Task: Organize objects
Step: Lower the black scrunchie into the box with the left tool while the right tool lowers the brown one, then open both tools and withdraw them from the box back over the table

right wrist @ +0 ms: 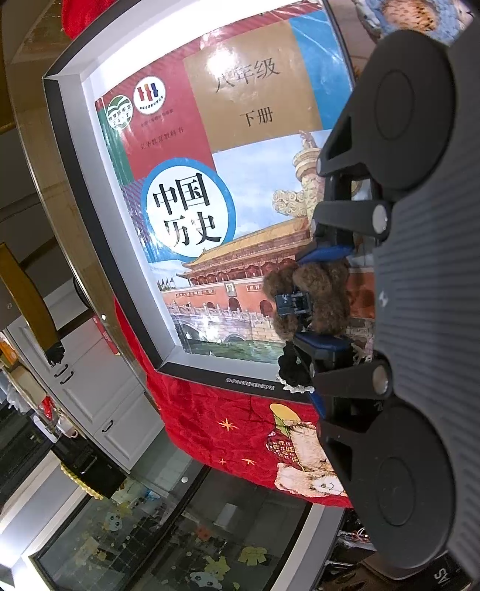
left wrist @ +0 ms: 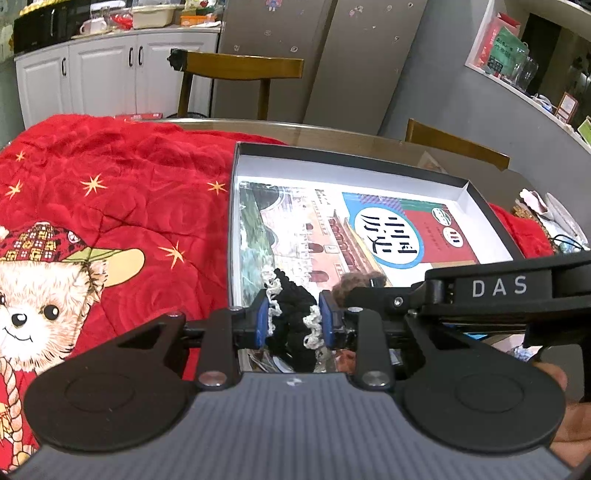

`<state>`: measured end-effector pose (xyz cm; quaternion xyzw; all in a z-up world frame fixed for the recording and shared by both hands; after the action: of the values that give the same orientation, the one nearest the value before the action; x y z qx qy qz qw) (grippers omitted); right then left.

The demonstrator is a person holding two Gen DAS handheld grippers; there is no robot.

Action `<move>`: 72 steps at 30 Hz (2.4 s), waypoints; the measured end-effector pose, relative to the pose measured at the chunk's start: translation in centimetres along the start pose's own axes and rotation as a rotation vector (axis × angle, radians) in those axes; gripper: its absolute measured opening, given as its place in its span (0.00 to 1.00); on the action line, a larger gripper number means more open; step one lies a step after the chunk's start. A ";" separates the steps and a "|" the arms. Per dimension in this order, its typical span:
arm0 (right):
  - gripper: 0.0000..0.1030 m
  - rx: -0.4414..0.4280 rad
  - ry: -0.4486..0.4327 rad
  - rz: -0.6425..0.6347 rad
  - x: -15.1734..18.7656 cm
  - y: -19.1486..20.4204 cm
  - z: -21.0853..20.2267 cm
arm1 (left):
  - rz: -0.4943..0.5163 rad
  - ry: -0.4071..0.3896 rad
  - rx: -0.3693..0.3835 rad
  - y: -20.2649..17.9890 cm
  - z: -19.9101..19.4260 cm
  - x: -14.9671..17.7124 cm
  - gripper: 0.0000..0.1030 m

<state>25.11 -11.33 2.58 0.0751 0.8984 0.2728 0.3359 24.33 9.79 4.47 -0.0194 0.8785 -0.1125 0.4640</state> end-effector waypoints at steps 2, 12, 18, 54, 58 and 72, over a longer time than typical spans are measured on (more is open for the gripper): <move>0.53 0.002 0.000 0.000 -0.1 0.0 0.0 | -0.012 0.003 0.003 0.1 0.0 -0.1 0.32; 0.65 -0.022 -0.033 0.014 -0.8 -0.1 -0.9 | -0.025 -0.039 0.000 0.4 -1.3 -1.0 0.49; 0.66 -0.036 -0.067 -0.004 -1.4 0.5 -2.5 | -0.029 -0.082 0.010 0.6 -2.8 -2.1 0.50; 0.70 -0.085 -0.304 -0.029 4.1 -5.1 -18.3 | 0.193 -0.392 0.299 -12.8 -22.6 5.6 0.66; 0.70 -0.095 -0.282 -0.036 5.5 -6.1 -17.0 | 0.172 -0.292 0.274 -12.5 -20.1 8.6 0.66; 0.70 -0.052 -0.170 -0.056 8.2 -8.4 -12.6 | 0.147 -0.157 0.052 -9.6 -11.4 13.0 0.66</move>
<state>11.15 -21.30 1.26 0.0642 0.8610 0.2794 0.4202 6.90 0.71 2.20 0.0485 0.8354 -0.0988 0.5385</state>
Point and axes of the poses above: each gripper's, at about its wrist camera, not at the fingertips, and z roughly the way its jaws point, y to its left, x to its underside, the point moved 1 cm from there along z, roughly the way its jaws point, and after that the axes turned 12 degrees about -y, right-handed, at the moved point
